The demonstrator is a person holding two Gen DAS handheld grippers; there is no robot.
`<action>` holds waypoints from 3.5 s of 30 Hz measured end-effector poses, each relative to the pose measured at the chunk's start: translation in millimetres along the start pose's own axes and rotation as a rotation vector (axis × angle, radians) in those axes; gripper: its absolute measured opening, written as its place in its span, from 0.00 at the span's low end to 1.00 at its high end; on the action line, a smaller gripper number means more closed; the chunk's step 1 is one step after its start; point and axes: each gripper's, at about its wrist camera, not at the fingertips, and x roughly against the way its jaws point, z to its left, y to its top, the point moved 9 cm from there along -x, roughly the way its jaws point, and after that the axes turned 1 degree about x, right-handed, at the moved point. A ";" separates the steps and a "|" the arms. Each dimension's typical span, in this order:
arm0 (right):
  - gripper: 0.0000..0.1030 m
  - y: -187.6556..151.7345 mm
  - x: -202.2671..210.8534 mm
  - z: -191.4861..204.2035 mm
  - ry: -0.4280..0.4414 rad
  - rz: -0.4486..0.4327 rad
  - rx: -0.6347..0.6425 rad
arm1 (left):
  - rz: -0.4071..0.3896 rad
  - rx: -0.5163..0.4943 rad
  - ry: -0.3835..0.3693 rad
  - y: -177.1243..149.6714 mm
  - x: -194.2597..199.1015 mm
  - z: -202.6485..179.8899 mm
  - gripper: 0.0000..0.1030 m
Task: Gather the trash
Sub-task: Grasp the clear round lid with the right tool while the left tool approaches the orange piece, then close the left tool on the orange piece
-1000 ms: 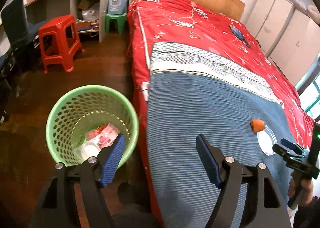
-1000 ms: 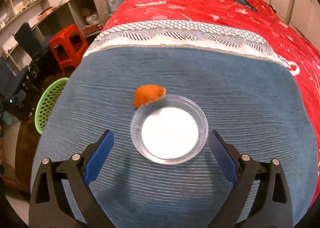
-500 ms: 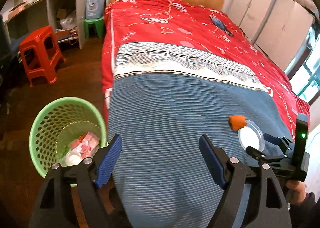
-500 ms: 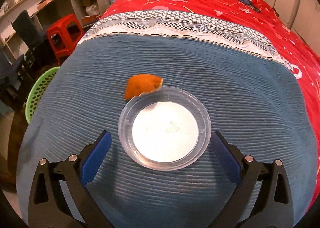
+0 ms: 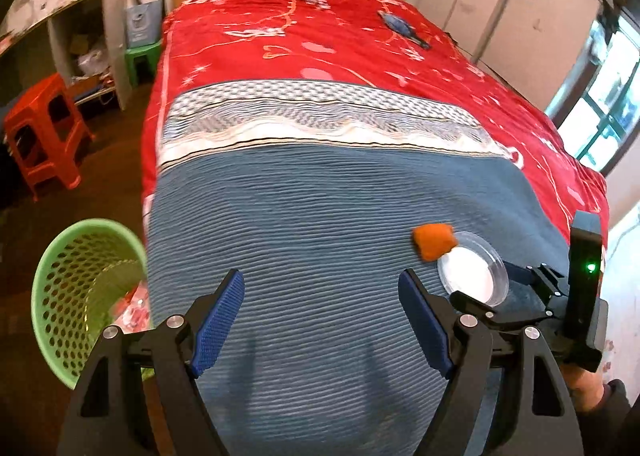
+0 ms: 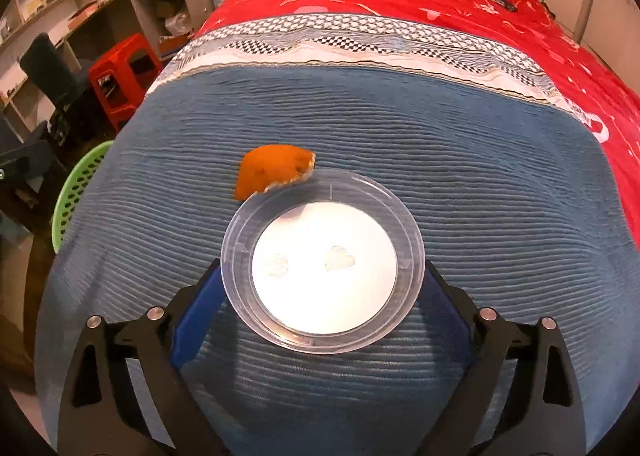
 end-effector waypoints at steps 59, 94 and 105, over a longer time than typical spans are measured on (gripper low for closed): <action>0.88 -82.2 78.9 -42.8 -0.025 -0.017 0.084 | 0.163 -0.283 -0.242 -38.4 -73.3 -170.3 0.52; 0.88 -76.5 106.1 -33.2 -0.039 -0.076 0.060 | 0.134 -0.240 -0.244 -36.2 -52.4 -159.6 0.38; 0.88 -92.0 104.8 -55.4 -0.048 -0.069 0.000 | 0.159 -0.308 -0.198 -45.7 -77.1 -191.1 0.53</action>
